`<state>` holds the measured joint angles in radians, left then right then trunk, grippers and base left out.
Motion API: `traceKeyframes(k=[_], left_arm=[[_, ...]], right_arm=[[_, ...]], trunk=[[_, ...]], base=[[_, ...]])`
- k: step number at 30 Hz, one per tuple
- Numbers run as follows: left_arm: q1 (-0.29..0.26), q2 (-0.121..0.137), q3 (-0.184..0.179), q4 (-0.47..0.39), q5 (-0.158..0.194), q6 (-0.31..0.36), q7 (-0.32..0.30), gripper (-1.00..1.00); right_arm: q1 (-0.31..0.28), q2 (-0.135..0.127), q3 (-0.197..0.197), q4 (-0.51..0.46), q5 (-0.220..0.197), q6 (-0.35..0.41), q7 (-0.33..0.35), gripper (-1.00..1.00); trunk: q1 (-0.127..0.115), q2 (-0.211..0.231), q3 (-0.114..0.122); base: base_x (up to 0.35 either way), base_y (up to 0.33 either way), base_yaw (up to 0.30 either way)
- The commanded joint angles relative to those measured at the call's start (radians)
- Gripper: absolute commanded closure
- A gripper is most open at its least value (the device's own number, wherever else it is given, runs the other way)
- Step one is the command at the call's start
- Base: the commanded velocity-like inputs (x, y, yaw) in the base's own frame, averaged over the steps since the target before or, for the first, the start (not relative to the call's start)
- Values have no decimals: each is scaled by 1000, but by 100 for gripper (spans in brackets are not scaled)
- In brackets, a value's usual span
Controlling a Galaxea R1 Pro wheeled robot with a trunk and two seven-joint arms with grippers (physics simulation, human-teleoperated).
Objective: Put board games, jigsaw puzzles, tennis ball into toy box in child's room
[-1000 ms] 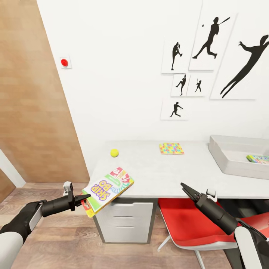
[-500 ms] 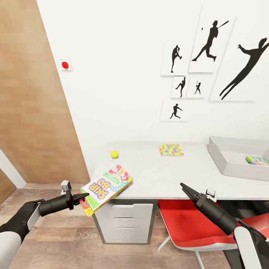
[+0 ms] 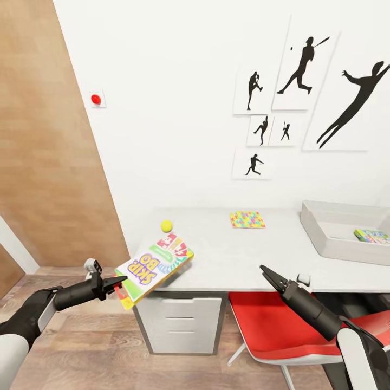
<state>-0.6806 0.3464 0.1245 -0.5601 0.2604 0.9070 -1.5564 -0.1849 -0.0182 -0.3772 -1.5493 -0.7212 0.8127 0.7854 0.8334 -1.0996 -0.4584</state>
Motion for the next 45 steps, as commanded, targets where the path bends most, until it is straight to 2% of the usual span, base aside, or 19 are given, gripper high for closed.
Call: traceKeyframes(k=[1, 5, 9, 18, 30, 39, 45], left_arm=[[-1, -3, -2, -18, -3, 25, -6, 100], [-3, -10, -5, -128, -3, 109, -8, 100], [-4, -13, -7, -160, -8, 125, 1, 100], [-5, -12, -29, -167, -10, 128, -1, 100], [-5, -12, -26, -167, -10, 130, 1, 100], [-5, -12, -28, -167, -10, 132, 1, 100], [-5, -10, -27, -167, -11, 136, 1, 100]], right_arm=[[-1, -3, -2, 0, -2, 6, 2, -100], [-1, -10, -7, 0, -6, 8, 5, -100], [-1, -3, -3, 0, -8, 7, 5, -100], [-1, 4, 4, 0, -8, 9, 3, -100], [-1, 5, 20, -19, 0, 3, -3, -100], [-3, -22, 6, -32, 1, 74, -33, -100], [-1, -26, 5, -32, -1, 78, -23, -100]], trunk=[[-4, 7, 2], [-19, 35, 15], [-35, 63, 27], [-69, 126, 55], [-115, 210, 93], [-150, 273, 121], [-173, 315, 140]], base=[[0, 0, 0], [0, 0, 0], [0, 0, 0], [0, 0, 0], [0, 0, 0], [0, 0, 0], [0, 0, 0]])
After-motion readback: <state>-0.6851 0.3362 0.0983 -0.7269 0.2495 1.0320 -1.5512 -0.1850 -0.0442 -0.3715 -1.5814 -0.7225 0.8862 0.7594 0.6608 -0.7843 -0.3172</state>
